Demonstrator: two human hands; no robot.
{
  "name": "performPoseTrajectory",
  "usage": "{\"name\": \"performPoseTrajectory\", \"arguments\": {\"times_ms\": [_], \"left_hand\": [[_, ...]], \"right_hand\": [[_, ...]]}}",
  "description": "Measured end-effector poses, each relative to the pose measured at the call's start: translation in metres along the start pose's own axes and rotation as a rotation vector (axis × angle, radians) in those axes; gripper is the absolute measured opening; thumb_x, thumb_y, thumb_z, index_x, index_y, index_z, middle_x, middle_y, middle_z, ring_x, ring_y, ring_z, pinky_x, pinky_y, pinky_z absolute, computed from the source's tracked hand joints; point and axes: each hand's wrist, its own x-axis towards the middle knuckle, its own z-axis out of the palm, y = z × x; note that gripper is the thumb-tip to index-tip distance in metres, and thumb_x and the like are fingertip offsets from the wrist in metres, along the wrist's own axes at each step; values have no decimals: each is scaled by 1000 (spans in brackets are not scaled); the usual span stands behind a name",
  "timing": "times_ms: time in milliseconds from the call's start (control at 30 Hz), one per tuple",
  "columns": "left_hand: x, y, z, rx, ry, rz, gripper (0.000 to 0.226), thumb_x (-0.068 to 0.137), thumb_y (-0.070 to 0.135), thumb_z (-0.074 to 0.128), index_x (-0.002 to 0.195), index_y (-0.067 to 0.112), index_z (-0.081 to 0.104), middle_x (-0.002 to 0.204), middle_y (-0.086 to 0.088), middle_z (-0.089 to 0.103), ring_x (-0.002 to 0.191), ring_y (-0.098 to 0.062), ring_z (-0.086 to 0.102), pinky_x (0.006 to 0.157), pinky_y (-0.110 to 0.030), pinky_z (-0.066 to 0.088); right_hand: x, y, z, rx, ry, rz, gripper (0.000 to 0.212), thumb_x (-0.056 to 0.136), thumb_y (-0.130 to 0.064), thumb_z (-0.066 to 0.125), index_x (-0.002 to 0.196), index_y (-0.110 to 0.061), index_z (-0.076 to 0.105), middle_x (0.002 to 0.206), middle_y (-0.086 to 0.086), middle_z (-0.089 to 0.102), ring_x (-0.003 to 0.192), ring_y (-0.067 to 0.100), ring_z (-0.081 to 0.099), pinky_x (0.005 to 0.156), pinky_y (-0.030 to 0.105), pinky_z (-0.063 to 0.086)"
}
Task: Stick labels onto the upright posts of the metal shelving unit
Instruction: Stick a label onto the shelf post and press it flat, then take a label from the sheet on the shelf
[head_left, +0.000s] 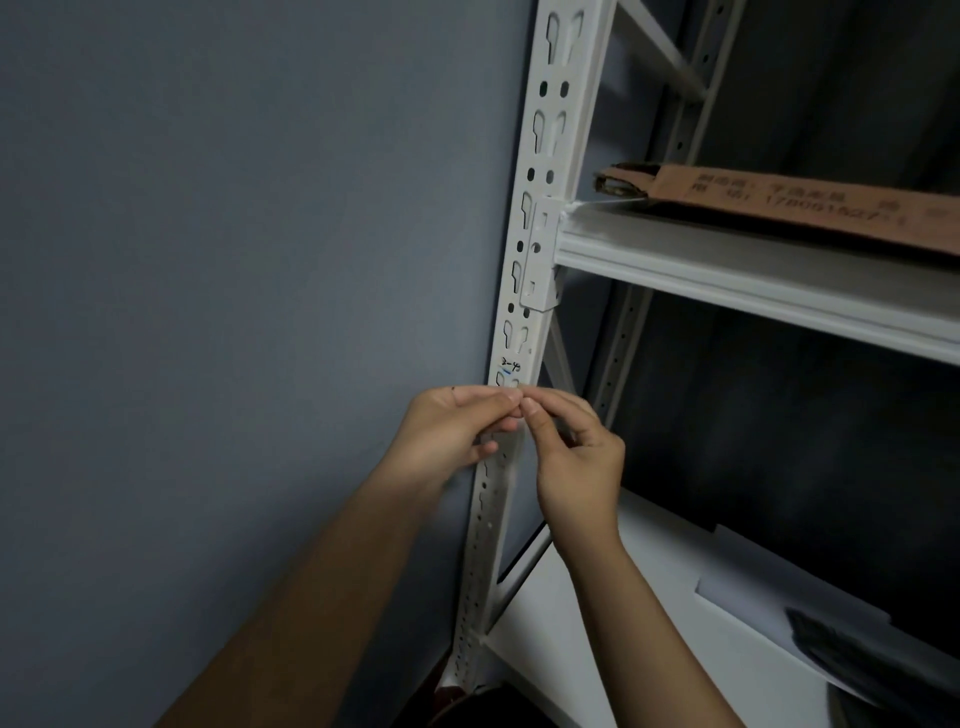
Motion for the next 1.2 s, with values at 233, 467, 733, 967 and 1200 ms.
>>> {"name": "performPoseTrajectory", "arguments": {"times_ms": [233,467,733,967,1200], "left_hand": [[-20,25,21,-3,-52,44,13,92,19,58,88,15,69,64,7,65,59,2,61,51,-9,45],[-58,80,82,43,-165,184,16,95,19,52,81,22,58,71,8,65,60,0,60,53,-15,48],[-93,141,202,244,-209,436,21,99,18,41,80,25,46,78,5,56,67,-7,52,58,-22,42],[-92,172,316,446,-154,732,8,92,21,55,89,19,62,94,3,64,87,-12,59,76,-26,47],[-51,184,384,671,-162,639,18,73,21,76,57,25,70,76,6,72,83,-12,68,79,-31,56]], "right_hand": [[-1,-33,-14,222,-39,114,22,87,1,64,89,-19,73,90,-3,75,90,7,69,77,16,51],[7,-104,-59,336,83,41,22,86,2,64,97,-17,70,90,2,72,85,10,68,77,21,54],[25,-197,-158,77,289,-245,19,88,-4,65,87,-22,72,87,-3,73,86,12,68,82,30,55],[68,-266,-271,-457,532,-403,12,89,-15,64,94,-18,74,92,0,72,86,12,67,83,30,53],[107,-287,-349,-1076,403,-142,16,90,-21,61,98,-23,75,102,0,72,98,19,64,81,32,52]]}}
